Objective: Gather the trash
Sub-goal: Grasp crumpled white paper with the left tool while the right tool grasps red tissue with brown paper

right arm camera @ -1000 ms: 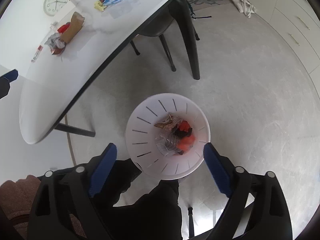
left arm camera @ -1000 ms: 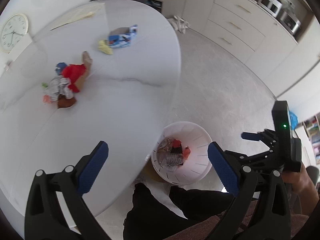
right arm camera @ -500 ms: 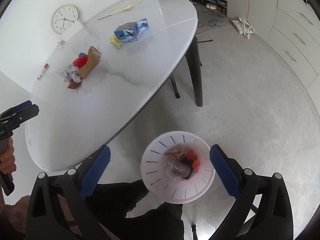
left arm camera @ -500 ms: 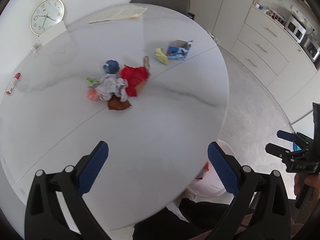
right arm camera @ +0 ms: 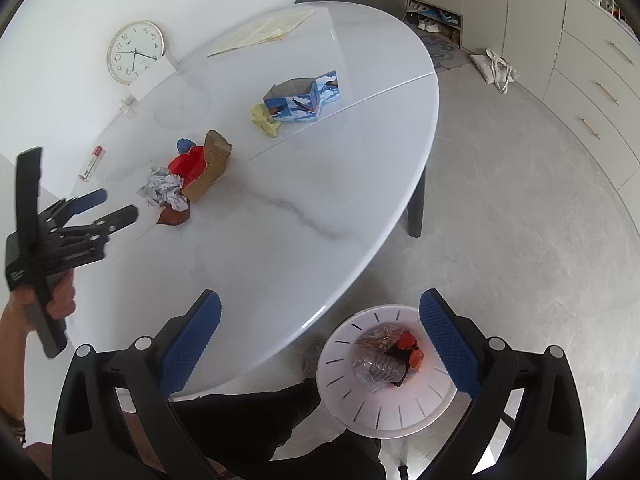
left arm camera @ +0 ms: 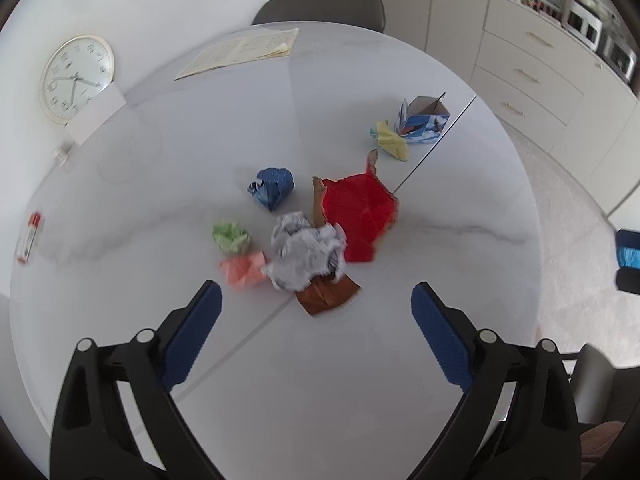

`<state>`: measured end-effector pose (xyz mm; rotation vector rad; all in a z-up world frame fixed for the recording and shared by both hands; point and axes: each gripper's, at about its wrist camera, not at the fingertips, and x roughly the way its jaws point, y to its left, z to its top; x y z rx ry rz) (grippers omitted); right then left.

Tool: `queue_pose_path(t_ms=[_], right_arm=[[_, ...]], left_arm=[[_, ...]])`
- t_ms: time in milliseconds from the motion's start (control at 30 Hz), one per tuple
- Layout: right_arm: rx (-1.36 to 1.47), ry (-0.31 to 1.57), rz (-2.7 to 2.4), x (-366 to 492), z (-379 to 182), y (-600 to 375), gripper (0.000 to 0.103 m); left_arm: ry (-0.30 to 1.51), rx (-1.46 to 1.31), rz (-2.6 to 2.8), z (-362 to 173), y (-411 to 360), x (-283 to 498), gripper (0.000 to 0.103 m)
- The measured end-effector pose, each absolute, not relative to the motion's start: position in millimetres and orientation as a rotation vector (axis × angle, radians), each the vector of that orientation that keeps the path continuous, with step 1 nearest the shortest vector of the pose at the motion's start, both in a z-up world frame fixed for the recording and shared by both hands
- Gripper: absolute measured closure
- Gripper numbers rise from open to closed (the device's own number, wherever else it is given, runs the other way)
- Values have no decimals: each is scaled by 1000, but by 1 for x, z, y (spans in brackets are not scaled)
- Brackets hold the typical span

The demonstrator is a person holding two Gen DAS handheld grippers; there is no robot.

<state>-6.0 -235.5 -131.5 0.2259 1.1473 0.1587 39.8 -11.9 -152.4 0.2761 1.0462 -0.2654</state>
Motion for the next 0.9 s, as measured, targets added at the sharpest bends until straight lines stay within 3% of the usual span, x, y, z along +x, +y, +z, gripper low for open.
queue_pose_path(t_ms=[200,267,367,767,900], right_arm=[[227,1178,129,2,-131,-218,4],[231,1189,117,5,-132,-213,4],[246,1196,110,9,-133,-205,4],[316,1132,225,75,-132,-153,4],[367,1162,244,117,-152,-132,17]], left_arm=[[1076,310,-360,-182,-8,78,30],[1097,326,-393,-191,-7,86,48],[1102,317,-440,-195,-4,91,60],[1069,166,-513,-176,20,85,64],[1064,96,-494,-171,33,86,64]])
